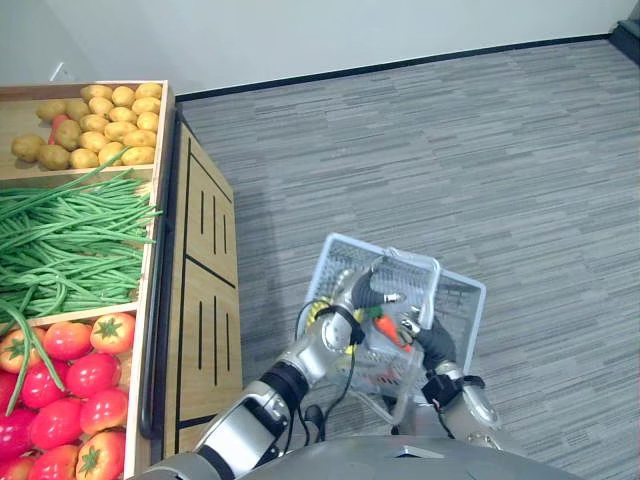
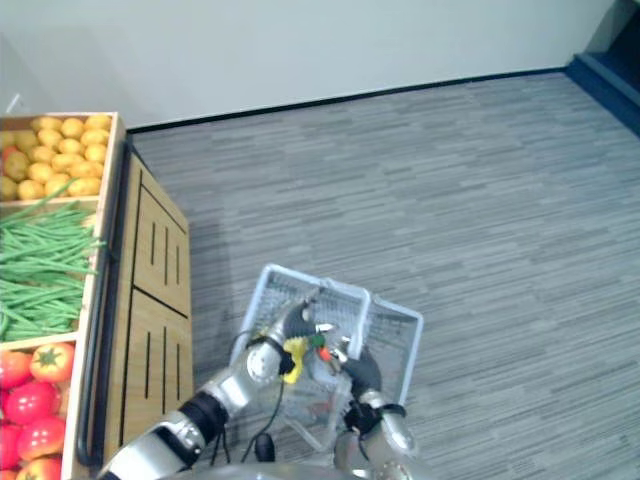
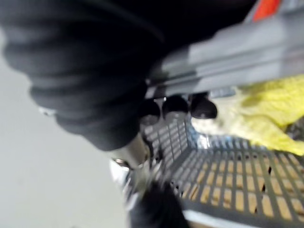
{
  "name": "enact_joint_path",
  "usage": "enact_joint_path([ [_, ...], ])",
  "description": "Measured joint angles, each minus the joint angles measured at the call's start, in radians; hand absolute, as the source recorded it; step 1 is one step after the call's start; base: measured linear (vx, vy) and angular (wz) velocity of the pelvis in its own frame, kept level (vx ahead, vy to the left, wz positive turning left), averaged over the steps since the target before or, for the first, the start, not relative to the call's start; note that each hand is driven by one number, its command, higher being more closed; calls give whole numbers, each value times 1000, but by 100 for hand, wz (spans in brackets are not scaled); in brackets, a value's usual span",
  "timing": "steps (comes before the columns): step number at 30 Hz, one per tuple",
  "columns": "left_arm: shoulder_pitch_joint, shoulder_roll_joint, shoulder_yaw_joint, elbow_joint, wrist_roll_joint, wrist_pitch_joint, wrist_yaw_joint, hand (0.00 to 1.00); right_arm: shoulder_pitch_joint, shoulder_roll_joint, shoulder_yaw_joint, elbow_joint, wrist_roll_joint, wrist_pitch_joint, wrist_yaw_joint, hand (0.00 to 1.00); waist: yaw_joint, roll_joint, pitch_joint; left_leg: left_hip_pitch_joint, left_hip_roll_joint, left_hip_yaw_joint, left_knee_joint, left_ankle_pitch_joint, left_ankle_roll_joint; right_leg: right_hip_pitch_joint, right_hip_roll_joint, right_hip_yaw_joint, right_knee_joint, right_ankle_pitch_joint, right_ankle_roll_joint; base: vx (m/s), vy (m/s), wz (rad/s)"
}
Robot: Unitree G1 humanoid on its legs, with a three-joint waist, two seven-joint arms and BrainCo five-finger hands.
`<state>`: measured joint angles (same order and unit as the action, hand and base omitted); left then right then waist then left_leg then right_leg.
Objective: Pick vegetable in the basket
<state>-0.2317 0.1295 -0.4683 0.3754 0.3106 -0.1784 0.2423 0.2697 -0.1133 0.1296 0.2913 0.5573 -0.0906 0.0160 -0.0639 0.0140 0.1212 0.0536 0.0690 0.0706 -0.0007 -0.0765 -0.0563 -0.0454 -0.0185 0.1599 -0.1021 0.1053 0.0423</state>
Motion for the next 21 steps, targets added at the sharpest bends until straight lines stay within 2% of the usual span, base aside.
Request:
enact_joint_path([
  [3,43,22,51,-105,-80,-34,-9,0,-38,22,-89,104,-54,1,-37,100,6,7,-17,0,1,-17,-16,11,-2,0,-1,-21,0,-4,-3,-6,-11,25],
  [5,81,35,107,-164,-199,-63,-27,0,-68,35,-158,176,-76,2,-67,100,11,17,-23,1,2,-35,-30,22,-2,4,-2,-42,0,-11,1,5,-8,25],
  [6,90,35,125,-170,-229,-71,-30,0,-74,35,-169,191,-81,2,-72,100,15,19,-25,1,2,-36,-32,24,-2,5,-2,-44,0,-11,1,10,-2,13],
  [8,123,27,229,-173,-408,-80,-60,0,-88,37,-228,249,-102,2,-98,100,24,22,-27,1,3,-53,-32,25,-2,12,-3,-62,0,-12,2,18,-2,19],
  [11,137,17,339,-75,-497,-95,-61,0,-112,32,-304,324,-102,0,-124,100,27,20,-29,13,4,-77,-34,25,-2,34,-5,-92,0,-14,3,20,4,25],
  [14,136,23,394,145,-479,-83,-59,0,-132,29,-332,382,-134,0,-142,100,29,12,-35,15,4,-82,-34,25,-2,38,-6,-99,0,-16,3,3,5,8],
  [15,137,32,405,299,-432,-58,-49,0,-153,31,-337,411,-173,0,-156,100,29,7,-37,15,4,-82,-33,25,-2,38,-6,-99,0,-16,3,0,0,0],
  [16,138,33,406,362,-407,-49,-46,0,-159,33,-337,422,-189,0,-162,100,28,4,-39,16,4,-82,-33,25,-2,39,-6,-99,0,-16,3,0,0,0],
  [17,139,34,414,498,-341,-27,-40,0,-173,34,-337,442,-234,0,-178,100,26,0,-40,22,4,-80,-33,25,-2,44,-6,-97,0,-16,3,-8,3,-3],
  [18,143,34,420,558,-295,-14,-40,0,-182,34,-338,452,-264,1,-184,100,25,-2,-39,29,4,-78,-34,24,-3,49,-6,-96,0,-17,4,-11,8,-5],
  [19,166,33,441,650,-217,20,-41,0,-187,34,-340,474,-324,3,-197,100,25,-9,-40,40,5,-75,-34,22,-4,60,-5,-93,0,-20,3,-12,11,-6],
  [21,233,33,507,722,-160,60,-51,0,-176,32,-343,500,-440,11,-206,100,28,-20,-43,53,9,-63,-33,16,-7,69,0,-85,-1,-24,-1,-15,9,-10],
])
